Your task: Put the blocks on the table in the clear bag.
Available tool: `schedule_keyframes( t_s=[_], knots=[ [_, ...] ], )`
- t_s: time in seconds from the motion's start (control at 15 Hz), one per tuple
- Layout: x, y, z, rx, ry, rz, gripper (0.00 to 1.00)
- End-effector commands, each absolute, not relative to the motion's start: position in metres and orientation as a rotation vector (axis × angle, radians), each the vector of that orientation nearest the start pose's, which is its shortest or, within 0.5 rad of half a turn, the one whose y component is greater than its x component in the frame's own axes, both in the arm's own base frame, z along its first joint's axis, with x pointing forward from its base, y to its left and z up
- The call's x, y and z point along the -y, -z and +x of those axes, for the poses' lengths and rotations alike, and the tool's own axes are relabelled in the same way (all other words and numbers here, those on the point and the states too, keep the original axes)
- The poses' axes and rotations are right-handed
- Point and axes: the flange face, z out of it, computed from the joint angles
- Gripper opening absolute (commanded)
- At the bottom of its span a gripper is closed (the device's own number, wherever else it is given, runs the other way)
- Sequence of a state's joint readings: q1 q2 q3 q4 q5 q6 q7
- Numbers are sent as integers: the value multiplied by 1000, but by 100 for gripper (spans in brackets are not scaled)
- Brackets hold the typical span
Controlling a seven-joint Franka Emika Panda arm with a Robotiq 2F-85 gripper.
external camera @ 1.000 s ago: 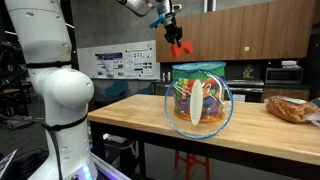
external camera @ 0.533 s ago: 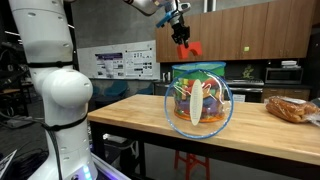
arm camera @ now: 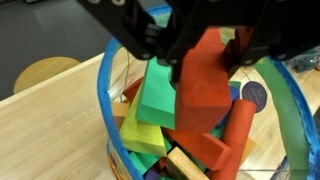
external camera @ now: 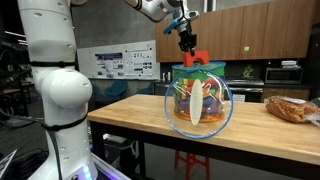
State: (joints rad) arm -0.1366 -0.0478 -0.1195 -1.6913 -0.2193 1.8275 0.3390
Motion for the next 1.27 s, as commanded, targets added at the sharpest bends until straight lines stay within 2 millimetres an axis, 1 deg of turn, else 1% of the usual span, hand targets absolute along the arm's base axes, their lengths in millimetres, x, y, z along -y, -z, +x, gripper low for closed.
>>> schedule_keyframes(
  t_s=[0.0,0.07,0.13,0.2,0.27,0.53,0.6,0.8,0.87,1.2],
  knots=[
    [168,-606,540,-981,250,-3196,15],
    [169,-603,541,-981,238,-3194,23],
    [168,-600,542,-982,235,-3193,65],
    [168,-599,543,-985,231,-3193,66],
    [166,-599,543,-988,235,-3189,69],
    [158,-606,542,-981,263,-3178,95],
    [154,-608,541,-970,270,-3178,100],
    [134,-617,538,-908,290,-3181,100],
    [136,-614,545,-892,296,-3197,100],
    [136,-612,546,-891,290,-3199,100]
  ],
)
